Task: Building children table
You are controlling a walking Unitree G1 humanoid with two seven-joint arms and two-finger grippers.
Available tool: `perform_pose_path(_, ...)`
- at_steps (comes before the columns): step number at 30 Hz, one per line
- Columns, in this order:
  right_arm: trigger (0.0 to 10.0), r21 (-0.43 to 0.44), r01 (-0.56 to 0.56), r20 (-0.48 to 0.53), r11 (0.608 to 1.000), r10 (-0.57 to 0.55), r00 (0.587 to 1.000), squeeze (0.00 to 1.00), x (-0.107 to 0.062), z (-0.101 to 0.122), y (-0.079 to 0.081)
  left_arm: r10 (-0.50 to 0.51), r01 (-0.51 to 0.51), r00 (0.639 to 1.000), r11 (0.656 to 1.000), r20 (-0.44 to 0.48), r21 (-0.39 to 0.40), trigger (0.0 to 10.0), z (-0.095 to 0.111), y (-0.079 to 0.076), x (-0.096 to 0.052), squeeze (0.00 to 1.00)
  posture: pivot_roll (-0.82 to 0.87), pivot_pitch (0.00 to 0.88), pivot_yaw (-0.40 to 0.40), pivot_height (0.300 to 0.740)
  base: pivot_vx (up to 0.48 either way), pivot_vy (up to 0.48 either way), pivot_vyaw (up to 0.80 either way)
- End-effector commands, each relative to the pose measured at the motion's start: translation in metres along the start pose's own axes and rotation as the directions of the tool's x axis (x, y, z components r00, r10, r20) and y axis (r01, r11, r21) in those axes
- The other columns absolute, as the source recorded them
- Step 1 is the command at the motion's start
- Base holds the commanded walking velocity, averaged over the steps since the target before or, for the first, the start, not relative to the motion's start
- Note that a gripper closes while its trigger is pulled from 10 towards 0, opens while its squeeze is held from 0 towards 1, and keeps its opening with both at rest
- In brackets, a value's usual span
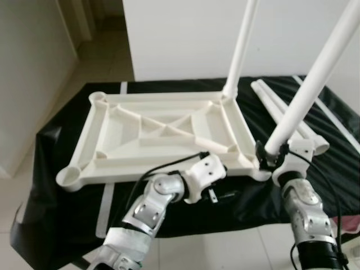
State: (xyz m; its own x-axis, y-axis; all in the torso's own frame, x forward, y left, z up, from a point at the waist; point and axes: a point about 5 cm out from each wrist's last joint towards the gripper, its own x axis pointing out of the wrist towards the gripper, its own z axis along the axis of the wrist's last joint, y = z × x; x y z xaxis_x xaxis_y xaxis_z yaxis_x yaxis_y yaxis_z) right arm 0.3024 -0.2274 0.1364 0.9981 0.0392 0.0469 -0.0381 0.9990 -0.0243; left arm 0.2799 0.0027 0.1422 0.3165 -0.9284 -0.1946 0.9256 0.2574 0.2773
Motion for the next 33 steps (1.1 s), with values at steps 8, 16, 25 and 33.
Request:
perform_pose_path(8, 10.0, -0.046, -0.240, -0.029, 0.970, 0.239, 0.971, 0.00, 0.013, 0.002, -0.001, 0.129, -0.129, 0.992, 0.991, -0.002, 0.027, 10.0, 0.002, 0.005, -0.001, 0.00, 0.02, 0.000, -0.030, 0.740, 0.000, 0.000, 0.00)
perform_pose_path(16, 8.6, -0.069, -0.346, -0.084, 0.936, 0.340, 0.937, 0.00, 0.019, 0.002, -0.012, 0.144, -0.144, 0.990, 0.988, -0.001, 0.060, 10.0, 0.005, 0.006, -0.001, 0.00, 0.03, 0.000, -0.033, 0.740, 0.000, 0.000, 0.00)
perform_pose_path(25, 0.0, -0.042, -0.370, -0.124, 0.928, 0.363, 0.924, 0.00, 0.012, -0.011, -0.021, 0.161, -0.160, 0.987, 0.985, 0.002, 0.068, 10.0, 0.006, 0.009, -0.002, 0.00, 0.03, 0.000, -0.023, 0.740, 0.000, 0.000, 0.00)
perform_pose_path(33, 10.0, -0.011, -0.325, -0.113, 0.946, 0.322, 0.940, 0.00, 0.009, -0.016, -0.023, 0.154, -0.154, 0.988, 0.985, 0.004, 0.072, 10.0, 0.007, 0.009, -0.002, 0.00, 0.01, 0.000, -0.001, 0.740, 0.000, 0.000, 0.00)
